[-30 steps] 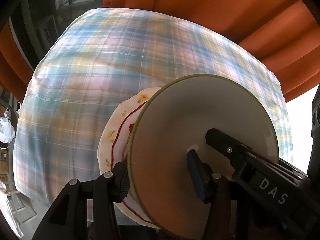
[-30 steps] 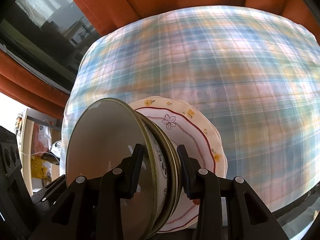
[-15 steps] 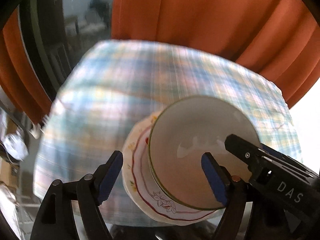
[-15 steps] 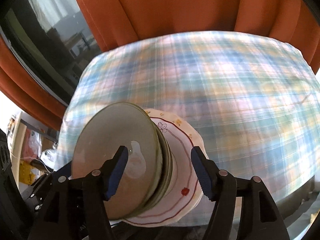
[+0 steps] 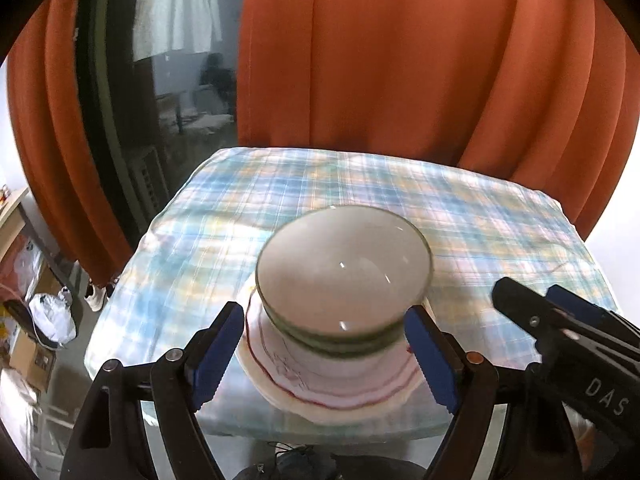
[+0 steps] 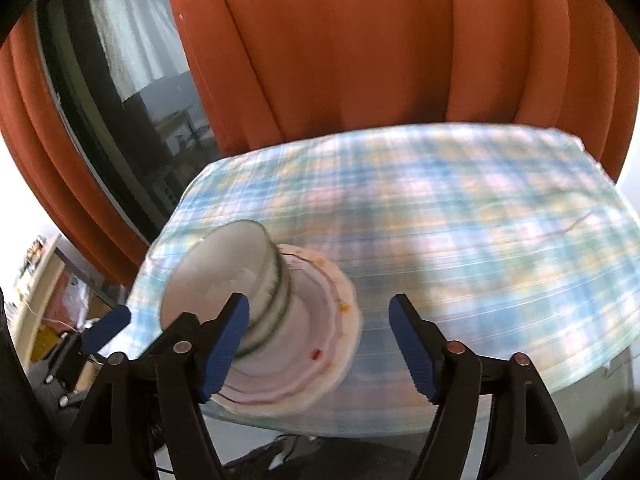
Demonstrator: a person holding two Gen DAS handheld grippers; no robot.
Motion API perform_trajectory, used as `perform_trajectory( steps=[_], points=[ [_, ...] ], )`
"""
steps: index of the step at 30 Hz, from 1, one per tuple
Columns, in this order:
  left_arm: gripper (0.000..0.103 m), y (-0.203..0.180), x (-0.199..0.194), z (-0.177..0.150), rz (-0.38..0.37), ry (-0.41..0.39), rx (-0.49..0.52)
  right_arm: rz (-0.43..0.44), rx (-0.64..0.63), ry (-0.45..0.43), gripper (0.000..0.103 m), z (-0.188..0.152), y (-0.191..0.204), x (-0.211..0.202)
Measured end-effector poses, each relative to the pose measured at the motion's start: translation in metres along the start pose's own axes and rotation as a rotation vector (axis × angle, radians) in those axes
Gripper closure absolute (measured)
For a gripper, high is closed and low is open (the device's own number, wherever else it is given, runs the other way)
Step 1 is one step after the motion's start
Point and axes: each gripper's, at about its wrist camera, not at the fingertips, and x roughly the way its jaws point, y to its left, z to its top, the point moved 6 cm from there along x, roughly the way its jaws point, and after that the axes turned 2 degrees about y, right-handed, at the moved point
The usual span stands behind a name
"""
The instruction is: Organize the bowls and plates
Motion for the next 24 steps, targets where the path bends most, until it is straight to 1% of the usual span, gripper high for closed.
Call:
perform_trajectory(
  steps=[2,4,7,9,13,16,18,21,24],
  points=[
    [0.018,-0.006,-0.007,-0.010,0.007,-0.017,-0.010,-0.011,-0.011,-0.035,0.025,-0.008,-0.013,-0.010],
    [0.014,-0.011,-0.012,-0.017,0.011,-0.033,-0.009,-0.019,-0.015,-0.061,0.025,-0.015,-0.025,-0.018],
    [0.010,-0.023,-0.020,-0.027,0.010,-0.063,0.012,-0.048,-0.012,-0.091,0.025,-0.024,-0.042,-0.028],
    [0.009,-0.030,-0.021,-0.032,0.011,-0.062,0.009,-0.079,-0.023,-0.114,0.025,-0.030,-0.055,-0.034],
    [0.009,-0.038,-0.023,-0.041,0.014,-0.058,0.004,-0.115,-0.014,-0.149,0.025,-0.039,-0.076,-0.044],
    [0.008,-0.043,-0.028,-0.042,0.008,-0.079,-0.006,-0.121,-0.006,-0.156,0.025,-0.047,-0.087,-0.049],
    [0.008,-0.043,-0.029,-0.042,0.016,-0.081,-0.016,-0.108,-0.013,-0.147,0.025,-0.051,-0.089,-0.049],
    [0.008,-0.044,-0.029,-0.042,0.027,-0.085,-0.021,-0.109,-0.018,-0.169,0.024,-0.049,-0.092,-0.054],
    [0.007,-0.048,-0.031,-0.041,0.025,-0.099,-0.013,-0.101,-0.012,-0.181,0.018,-0.048,-0.096,-0.056]
  ],
)
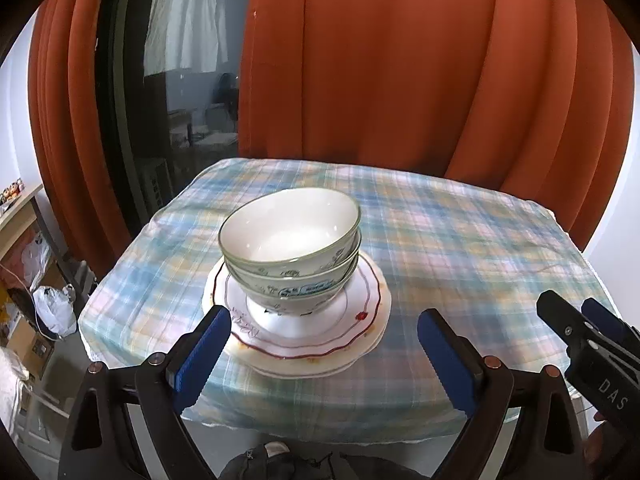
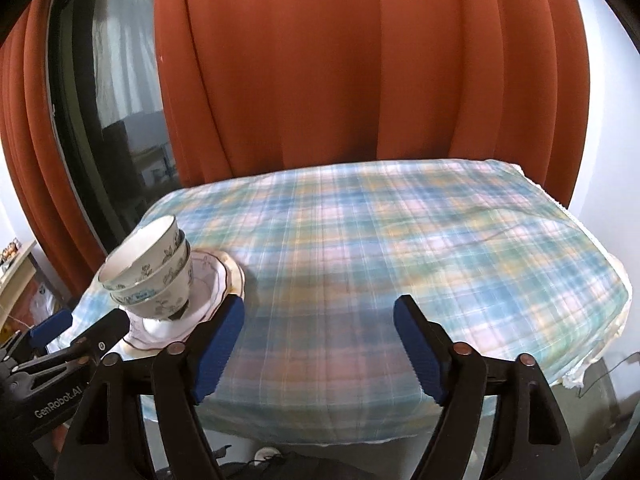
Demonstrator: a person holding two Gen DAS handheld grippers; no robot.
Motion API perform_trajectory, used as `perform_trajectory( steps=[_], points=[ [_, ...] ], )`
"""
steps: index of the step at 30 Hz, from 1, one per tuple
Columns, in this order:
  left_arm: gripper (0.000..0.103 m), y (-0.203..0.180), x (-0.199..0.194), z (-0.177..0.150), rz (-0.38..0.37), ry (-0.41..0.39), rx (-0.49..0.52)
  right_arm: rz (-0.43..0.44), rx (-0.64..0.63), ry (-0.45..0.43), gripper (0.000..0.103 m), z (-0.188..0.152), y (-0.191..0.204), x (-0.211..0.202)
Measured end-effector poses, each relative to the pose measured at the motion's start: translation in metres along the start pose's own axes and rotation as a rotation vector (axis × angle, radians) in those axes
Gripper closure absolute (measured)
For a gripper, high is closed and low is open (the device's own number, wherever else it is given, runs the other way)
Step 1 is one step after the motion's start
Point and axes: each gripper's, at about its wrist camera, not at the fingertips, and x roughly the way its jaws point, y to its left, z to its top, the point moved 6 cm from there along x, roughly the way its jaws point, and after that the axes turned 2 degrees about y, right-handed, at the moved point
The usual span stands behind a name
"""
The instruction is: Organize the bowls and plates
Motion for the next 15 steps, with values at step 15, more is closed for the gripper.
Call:
perform_trajectory(
  steps=[15],
  points=[
    [0.002,-0.0049,0.0006,0.0046,0.009,-0.020,0.034,0.014,-0.008,0.024,0.017,0.0018,0.0010,0.0104]
  ],
)
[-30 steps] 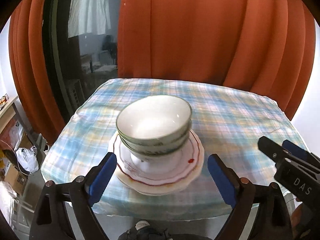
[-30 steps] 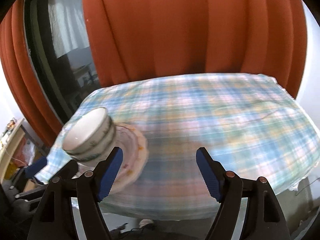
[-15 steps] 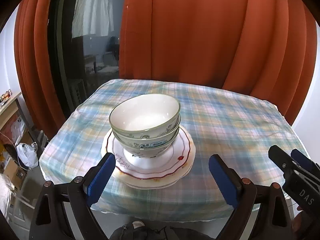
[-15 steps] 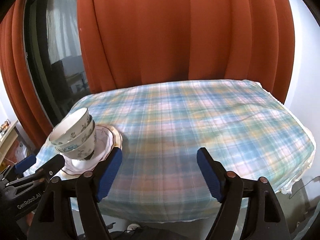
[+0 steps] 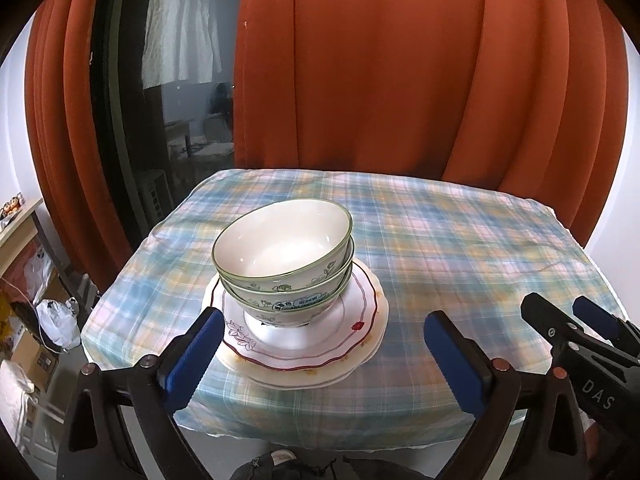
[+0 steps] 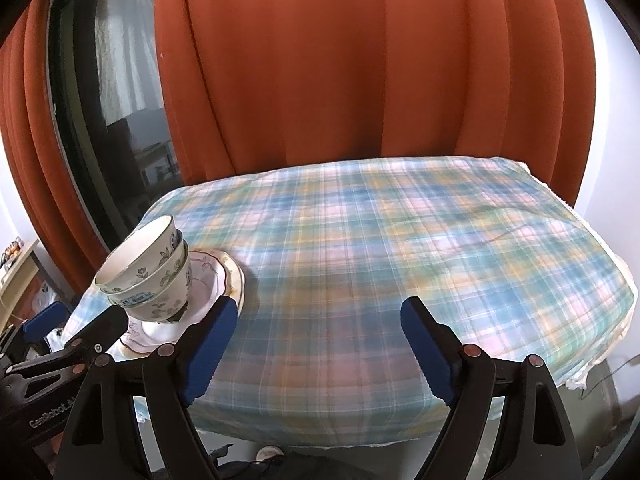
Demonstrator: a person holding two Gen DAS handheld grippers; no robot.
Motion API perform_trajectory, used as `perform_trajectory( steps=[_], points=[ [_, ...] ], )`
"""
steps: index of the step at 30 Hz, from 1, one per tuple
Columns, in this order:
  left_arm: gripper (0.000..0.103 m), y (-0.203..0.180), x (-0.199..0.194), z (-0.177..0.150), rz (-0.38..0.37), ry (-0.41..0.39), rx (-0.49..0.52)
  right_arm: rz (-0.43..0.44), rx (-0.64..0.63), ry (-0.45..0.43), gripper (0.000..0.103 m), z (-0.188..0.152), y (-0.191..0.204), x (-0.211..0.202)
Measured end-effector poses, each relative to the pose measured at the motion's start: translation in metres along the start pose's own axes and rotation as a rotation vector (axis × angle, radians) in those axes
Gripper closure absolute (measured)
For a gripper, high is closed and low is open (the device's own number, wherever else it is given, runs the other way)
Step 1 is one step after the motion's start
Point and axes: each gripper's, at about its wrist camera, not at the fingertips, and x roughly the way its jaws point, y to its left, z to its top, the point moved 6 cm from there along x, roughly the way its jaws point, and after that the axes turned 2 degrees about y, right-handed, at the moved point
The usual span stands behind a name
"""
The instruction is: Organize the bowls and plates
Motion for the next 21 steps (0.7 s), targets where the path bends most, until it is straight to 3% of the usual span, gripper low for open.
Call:
perform_trajectory(
  steps=[21],
  points=[
    [0.000,-0.0033,-0.0023,-0.0012,-0.019,-0.006,0.032,-0.018,0.000,-0.009,0.015,-0.0007,-0.0029,-0.0042]
  ],
)
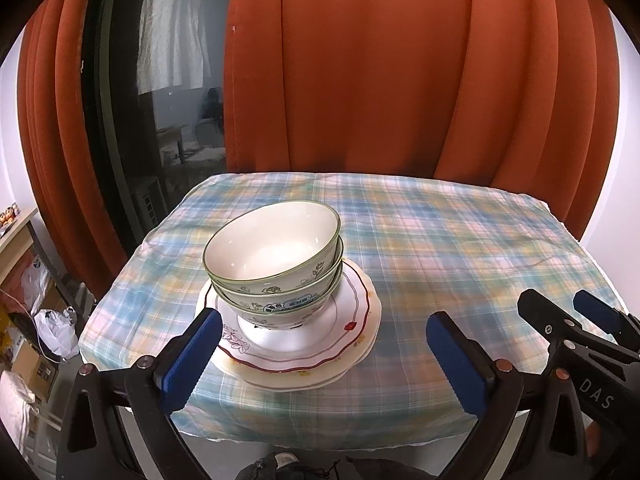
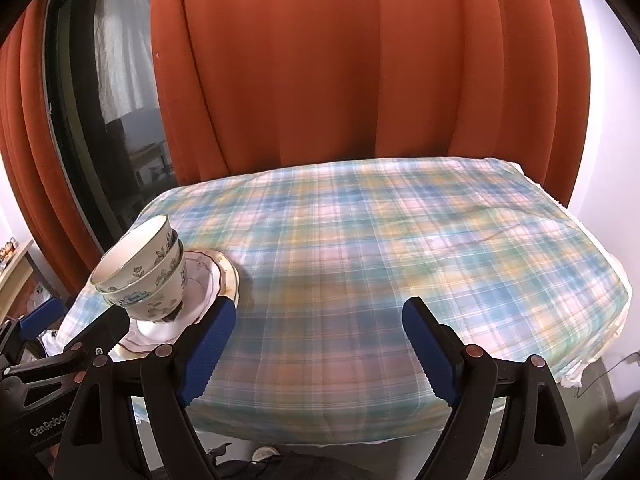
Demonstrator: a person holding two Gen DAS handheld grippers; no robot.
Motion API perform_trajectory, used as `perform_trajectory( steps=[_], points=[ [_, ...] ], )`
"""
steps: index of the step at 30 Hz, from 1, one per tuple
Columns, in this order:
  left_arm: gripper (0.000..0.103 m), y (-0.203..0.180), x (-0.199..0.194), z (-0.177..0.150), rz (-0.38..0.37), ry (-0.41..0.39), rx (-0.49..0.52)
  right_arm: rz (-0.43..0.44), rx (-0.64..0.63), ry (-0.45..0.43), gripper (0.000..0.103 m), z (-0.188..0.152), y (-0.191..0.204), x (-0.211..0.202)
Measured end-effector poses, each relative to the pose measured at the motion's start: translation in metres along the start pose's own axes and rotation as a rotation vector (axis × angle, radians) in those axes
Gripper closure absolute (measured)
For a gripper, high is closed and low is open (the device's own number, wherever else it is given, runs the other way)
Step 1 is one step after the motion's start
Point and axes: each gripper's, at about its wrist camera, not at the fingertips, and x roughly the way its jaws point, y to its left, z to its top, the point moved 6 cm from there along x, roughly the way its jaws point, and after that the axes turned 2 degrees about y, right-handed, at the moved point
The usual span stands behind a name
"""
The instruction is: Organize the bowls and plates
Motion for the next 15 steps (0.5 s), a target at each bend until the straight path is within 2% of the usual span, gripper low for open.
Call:
perform_trajectory(
  steps=[15],
  points=[
    [0.000,0.0008,-0.0007,0.0000,-0.004,0.000,0.001,0.001,-0.001,0.000,0.014,0.0004,-0.0001,0.0005]
  ],
)
